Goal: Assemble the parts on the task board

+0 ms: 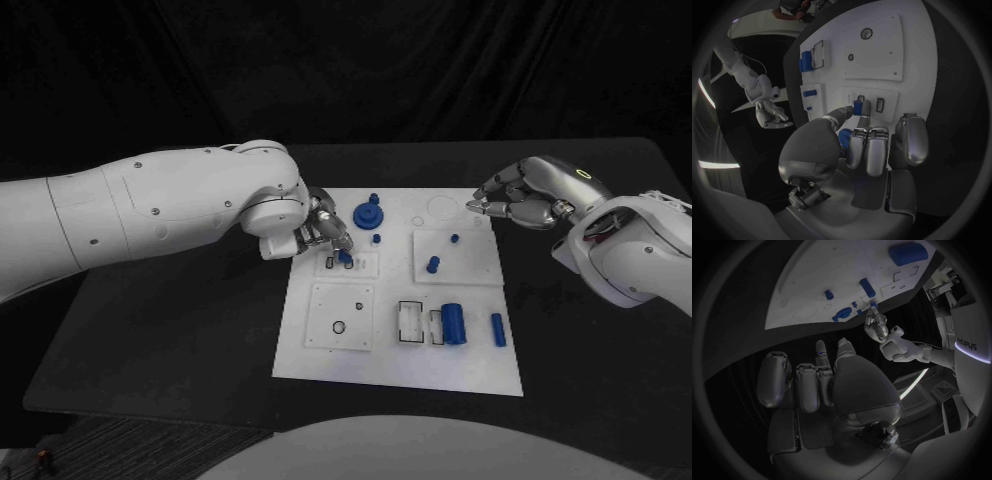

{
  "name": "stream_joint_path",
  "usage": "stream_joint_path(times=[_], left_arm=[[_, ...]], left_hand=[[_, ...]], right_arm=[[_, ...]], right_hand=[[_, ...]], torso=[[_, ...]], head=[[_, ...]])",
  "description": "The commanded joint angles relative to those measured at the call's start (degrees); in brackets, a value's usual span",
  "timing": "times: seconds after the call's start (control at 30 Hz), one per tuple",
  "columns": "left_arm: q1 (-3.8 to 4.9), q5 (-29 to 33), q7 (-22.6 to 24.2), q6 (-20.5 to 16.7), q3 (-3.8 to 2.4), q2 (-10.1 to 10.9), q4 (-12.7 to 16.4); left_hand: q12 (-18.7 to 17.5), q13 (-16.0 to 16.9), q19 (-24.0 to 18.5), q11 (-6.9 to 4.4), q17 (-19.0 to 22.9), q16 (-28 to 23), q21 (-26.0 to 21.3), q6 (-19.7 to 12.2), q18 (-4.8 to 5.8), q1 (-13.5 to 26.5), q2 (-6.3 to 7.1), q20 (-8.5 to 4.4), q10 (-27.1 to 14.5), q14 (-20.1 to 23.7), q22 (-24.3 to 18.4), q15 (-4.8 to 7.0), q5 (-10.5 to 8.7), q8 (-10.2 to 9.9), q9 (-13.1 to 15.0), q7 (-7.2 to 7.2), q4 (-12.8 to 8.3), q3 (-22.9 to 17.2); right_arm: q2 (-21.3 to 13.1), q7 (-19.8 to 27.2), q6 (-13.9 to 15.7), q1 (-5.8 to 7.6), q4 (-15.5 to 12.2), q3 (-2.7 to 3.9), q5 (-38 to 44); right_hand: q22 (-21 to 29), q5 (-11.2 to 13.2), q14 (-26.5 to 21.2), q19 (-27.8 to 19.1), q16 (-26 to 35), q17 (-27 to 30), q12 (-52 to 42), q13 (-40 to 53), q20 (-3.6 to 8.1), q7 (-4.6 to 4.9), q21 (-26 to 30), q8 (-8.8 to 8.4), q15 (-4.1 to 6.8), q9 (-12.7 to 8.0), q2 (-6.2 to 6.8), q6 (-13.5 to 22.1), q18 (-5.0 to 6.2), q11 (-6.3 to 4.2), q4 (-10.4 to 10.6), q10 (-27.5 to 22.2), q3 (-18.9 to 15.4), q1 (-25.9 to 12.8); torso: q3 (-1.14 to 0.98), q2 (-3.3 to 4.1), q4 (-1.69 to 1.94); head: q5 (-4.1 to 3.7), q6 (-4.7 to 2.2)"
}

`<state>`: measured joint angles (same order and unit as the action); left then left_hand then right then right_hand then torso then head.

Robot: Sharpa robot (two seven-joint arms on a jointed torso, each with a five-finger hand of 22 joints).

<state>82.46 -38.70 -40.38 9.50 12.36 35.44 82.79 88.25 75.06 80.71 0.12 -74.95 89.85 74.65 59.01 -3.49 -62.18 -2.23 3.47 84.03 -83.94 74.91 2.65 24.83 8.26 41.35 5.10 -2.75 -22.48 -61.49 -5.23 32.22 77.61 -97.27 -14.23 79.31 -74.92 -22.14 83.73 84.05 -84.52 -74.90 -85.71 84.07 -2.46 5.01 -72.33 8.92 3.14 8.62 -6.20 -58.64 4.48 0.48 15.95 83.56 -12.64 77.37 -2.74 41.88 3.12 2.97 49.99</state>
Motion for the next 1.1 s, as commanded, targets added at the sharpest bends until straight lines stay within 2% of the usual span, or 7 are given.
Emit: stream_joint_path(times=[0.03, 1.1], left_arm=[[-0.15, 0.3, -5.0, -0.1, -0.04, -0.1, -0.1], [-0.90, 0.3, -5.2, 0.9, -0.02, -0.1, -0.2]], left_hand=[[0.0, 13.3, 0.4, -0.29, -15.1, 0.2, 0.1, 0.5, -0.24, 0.0, -0.74, 0.06, 4.2, -6.1, 9.0, 0.32, -0.14, 0.3, 0.1, -1.09, -0.6, -0.9], [-0.3, 13.1, 0.2, -0.28, -15.1, 0.2, -0.3, -0.1, -0.31, 0.3, -0.78, -0.01, 4.0, -6.1, 8.9, 0.34, -1.49, 0.2, 0.3, -1.04, -0.4, -1.3]], right_arm=[[0.1, -0.5, 0.1, -0.18, 0.0, 0.03, 0.0], [0.0, -0.6, -0.2, -0.35, 0.0, 0.03, -0.4]], right_hand=[[-10.3, 0.3, 4.6, -0.2, 0.3, -6.7, 0.1, 1.0, -0.37, 0.06, 0.3, -0.30, 0.28, 0.1, -0.04, -0.3, -0.87, -0.10, -0.1, 4.1, 0.1, 0.4], [-10.3, 0.2, 4.6, -0.2, 0.3, -6.7, 0.1, 1.0, -0.38, 0.07, 0.4, -0.35, 0.27, 0.1, -0.07, -0.3, -0.85, -0.09, 0.0, 4.1, 0.1, 0.5]], torso=[[-0.07, -0.01, 0.02], [-0.08, 0.01, 0.01]], head=[[0.06, 0.01], [0.20, 0.01]])
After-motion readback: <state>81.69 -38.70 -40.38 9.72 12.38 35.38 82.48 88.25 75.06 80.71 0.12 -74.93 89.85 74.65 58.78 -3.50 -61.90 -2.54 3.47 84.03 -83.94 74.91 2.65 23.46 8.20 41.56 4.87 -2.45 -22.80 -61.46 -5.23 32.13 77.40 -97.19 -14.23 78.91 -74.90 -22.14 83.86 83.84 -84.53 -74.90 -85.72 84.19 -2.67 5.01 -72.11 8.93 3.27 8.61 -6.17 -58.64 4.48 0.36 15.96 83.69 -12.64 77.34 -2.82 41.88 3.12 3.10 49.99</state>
